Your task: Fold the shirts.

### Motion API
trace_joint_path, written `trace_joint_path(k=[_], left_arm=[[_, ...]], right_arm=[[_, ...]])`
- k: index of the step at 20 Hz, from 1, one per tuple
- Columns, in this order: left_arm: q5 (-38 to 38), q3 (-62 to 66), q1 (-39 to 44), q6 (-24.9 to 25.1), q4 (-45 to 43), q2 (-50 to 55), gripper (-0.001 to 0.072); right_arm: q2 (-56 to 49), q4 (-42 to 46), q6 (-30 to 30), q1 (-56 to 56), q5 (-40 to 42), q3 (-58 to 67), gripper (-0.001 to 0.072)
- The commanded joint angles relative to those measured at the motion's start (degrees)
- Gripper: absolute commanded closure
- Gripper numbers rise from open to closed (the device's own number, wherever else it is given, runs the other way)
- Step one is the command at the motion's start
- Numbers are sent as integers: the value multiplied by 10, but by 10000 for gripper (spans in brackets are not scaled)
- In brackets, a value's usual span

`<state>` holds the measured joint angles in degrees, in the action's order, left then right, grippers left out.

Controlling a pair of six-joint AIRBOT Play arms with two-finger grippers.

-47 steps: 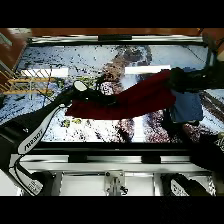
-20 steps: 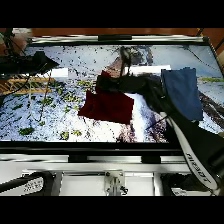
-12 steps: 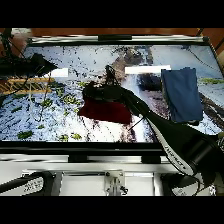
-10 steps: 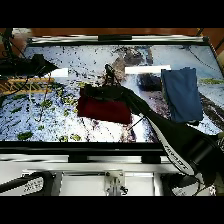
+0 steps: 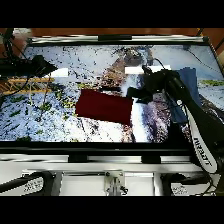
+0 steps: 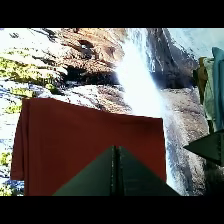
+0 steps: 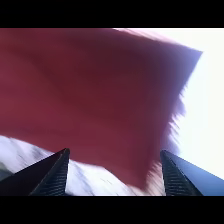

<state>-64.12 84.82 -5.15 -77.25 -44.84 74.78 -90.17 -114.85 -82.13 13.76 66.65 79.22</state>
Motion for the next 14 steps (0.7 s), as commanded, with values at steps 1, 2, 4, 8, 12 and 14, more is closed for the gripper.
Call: trace_joint_path(k=[1,2,4,8,12,14], left_arm=[[0,0,0,1,-3,1,670],[0,0,0,1,-2,1,669],[-1,0,0,1,-2,0,669],[0,0,1,1,-2,0,669],[0,0,1,0,-2,0,670],[0,0,1,0,-2,0,669]], right_arm=[[3,-46,-19,-50,0,-96,20],[-3,-83,-35,-50,-31,-118,20],[-27,-148,-69,-49,-65,-136,20],[-57,-203,-112,-27,-111,-136,20],[-63,-224,-116,-7,-181,-136,279],[-63,-235,-118,-11,-179,-123,643]])
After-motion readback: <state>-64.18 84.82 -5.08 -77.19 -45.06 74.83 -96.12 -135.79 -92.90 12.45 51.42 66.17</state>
